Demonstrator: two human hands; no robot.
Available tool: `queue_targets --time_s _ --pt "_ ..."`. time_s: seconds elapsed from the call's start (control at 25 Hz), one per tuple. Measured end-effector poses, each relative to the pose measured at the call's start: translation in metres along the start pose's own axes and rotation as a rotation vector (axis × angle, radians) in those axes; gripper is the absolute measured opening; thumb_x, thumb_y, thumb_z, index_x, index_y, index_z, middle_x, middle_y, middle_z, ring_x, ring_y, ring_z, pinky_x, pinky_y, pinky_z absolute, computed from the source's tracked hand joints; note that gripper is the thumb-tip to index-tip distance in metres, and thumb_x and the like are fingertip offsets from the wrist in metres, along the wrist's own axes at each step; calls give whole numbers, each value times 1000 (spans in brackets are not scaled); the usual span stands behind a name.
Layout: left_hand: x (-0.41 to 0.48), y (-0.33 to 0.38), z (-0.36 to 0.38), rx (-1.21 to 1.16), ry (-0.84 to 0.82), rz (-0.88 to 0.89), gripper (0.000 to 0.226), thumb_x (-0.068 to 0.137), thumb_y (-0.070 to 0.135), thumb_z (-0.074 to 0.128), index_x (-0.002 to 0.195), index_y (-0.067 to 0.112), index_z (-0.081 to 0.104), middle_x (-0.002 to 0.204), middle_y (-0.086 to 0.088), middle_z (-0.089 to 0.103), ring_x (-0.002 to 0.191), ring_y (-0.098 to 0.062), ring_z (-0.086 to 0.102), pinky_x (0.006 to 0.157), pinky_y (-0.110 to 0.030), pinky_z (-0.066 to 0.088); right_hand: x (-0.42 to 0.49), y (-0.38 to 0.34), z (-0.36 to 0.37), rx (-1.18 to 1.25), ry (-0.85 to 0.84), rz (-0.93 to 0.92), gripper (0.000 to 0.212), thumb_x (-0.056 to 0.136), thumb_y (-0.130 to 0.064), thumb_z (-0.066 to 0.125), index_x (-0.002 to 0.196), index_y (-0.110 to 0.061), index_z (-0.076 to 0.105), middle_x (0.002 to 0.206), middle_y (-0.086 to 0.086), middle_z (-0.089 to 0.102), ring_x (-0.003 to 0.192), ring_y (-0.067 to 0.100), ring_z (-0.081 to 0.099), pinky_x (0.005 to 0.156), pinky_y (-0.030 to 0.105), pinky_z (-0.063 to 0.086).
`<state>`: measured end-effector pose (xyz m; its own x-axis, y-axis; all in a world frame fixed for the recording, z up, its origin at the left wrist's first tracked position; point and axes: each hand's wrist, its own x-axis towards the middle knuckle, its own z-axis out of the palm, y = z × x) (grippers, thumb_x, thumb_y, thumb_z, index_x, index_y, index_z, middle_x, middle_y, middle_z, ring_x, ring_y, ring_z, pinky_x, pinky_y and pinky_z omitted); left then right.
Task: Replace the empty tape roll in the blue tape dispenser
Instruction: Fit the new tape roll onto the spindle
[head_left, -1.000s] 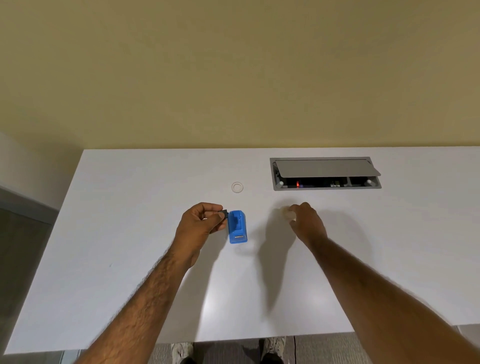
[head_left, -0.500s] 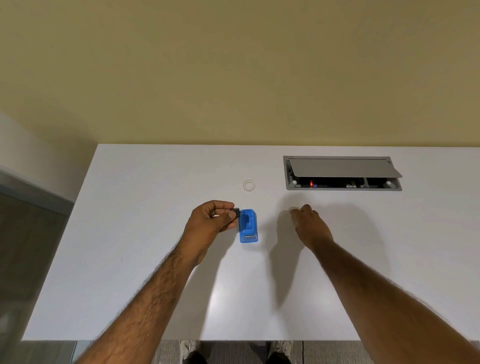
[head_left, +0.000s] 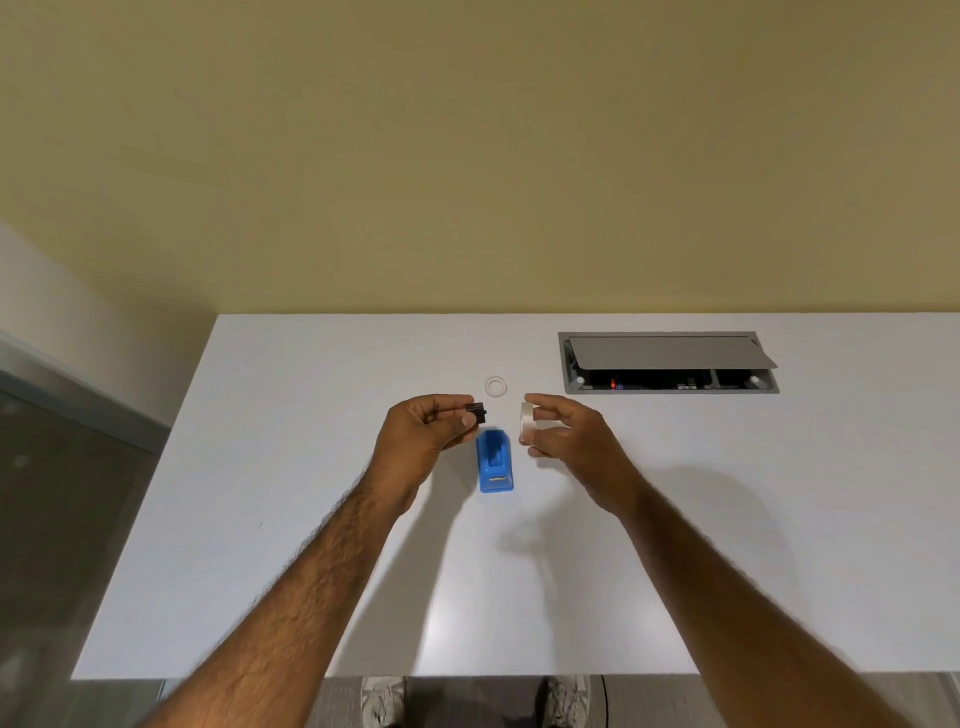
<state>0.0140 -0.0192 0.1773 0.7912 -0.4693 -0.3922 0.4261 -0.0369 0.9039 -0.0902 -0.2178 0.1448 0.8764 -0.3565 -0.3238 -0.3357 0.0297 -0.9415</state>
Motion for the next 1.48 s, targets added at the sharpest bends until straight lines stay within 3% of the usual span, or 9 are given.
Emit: queue_targets --time_s 0.16,0.36,0.56,1.0,1.28,1.48 --pt "-8 21 7 26 -9 83 23 87 -3 71 99 16 78 96 -4 81 90 -19 76 85 -27 61 -26 -46 2 158 -108 -109 45 84 -17 76 126 -27 65 118 -3 72 99 29 74 90 37 60" --pt "-23 34 20 49 -36 143 21 86 -1 73 102 12 78 101 -11 80 91 -23 77 83 -25 60 -41 -75 8 219 -134 -159 46 84 -4 75 127 -20 66 123 5 70 100 38 72 95 42 57" --pt "-31 41 26 50 -38 170 20 85 -2 73 102 9 77 102 -16 78 85 -21 77 82 -26 61 -50 -85 8 244 -149 -201 47 83 -4 77 126 -20 66 122 6 70 101 36 72 93 39 57" --pt "-47 44 29 89 -52 226 22 83 -2 74 96 16 78 92 -2 81 83 -16 76 76 -22 59 -60 -88 12 210 -141 -197 48 82 -3 77 126 -21 67 120 3 72 98 32 74 90 36 59" --pt "-49 44 30 153 -79 254 23 83 3 74 101 17 80 98 -4 81 96 -24 77 88 -34 61 -62 -89 12 200 -136 -198 47 81 -3 78 124 -21 68 119 5 72 97 31 74 89 36 59" --pt "-48 42 32 154 -23 238 19 83 2 75 95 16 78 89 -5 81 85 -22 78 82 -32 63 -62 -90 13 178 -128 -195 49 80 -4 80 124 -21 68 118 5 72 95 30 75 86 33 60"
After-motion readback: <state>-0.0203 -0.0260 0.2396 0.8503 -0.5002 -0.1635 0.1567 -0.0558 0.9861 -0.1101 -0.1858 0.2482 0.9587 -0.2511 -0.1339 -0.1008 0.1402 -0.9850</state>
